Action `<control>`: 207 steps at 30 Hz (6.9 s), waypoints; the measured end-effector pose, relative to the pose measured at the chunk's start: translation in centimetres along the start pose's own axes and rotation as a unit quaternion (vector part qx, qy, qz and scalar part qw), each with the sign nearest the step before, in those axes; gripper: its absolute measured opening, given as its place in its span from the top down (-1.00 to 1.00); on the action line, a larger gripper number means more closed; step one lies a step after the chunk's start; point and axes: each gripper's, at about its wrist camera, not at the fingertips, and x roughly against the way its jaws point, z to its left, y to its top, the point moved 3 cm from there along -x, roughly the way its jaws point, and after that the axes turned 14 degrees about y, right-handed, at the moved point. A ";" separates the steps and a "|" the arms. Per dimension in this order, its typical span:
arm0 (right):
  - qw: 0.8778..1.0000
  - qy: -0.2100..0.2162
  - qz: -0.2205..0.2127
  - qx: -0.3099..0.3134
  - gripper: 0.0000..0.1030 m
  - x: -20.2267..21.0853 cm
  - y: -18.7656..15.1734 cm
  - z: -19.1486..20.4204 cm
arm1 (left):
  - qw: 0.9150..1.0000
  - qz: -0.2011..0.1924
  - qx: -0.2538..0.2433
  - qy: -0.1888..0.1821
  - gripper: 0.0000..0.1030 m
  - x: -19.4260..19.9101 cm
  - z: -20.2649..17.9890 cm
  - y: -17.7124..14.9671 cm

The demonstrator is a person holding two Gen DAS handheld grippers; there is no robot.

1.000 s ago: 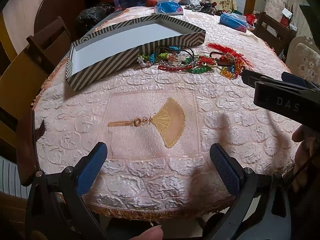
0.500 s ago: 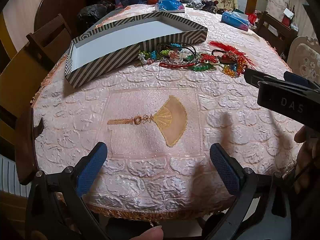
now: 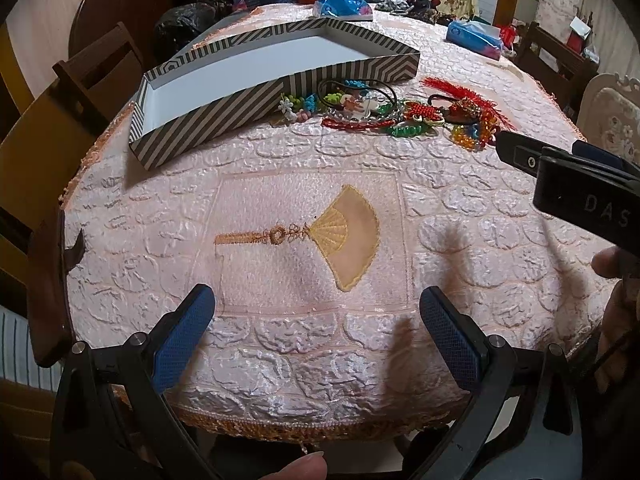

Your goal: Organize jewelry

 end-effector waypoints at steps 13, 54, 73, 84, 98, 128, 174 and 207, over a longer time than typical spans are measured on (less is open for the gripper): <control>0.999 -0.017 0.007 -0.027 -0.99 -0.3 -0.1 -1.3 | 1.000 0.004 0.006 -0.004 -0.99 -4.9 1.8 5.1; 0.999 -0.003 0.015 -0.039 -0.99 -1.1 0.0 -2.1 | 0.983 0.055 0.177 0.001 -0.99 -12.4 3.1 16.7; 0.999 0.000 0.017 -0.043 -0.99 -1.1 -0.2 -1.9 | 0.995 0.034 0.072 -0.062 -0.99 -9.6 4.5 11.9; 0.995 0.026 0.068 -0.071 -0.99 -3.4 -1.1 -2.2 | 0.998 -0.030 -0.029 -0.052 -0.99 -7.0 4.7 5.9; 0.992 0.009 0.108 -0.065 -0.99 -4.8 -2.0 -2.2 | 0.987 -0.065 -0.047 -0.141 0.07 -8.5 3.3 11.9; 0.988 0.144 -0.003 -0.049 0.24 -3.9 2.7 -4.9 | 0.982 -0.111 0.044 -0.150 0.79 -4.6 6.7 8.3; 0.976 0.098 -0.029 -0.193 0.57 -3.9 3.9 -13.2 | 0.986 -0.066 0.059 -0.138 0.79 -7.1 6.1 7.5; 0.983 0.147 -0.032 -0.106 0.96 -7.4 5.4 -7.0 | 0.986 -0.066 0.057 -0.139 0.79 -7.1 5.9 7.5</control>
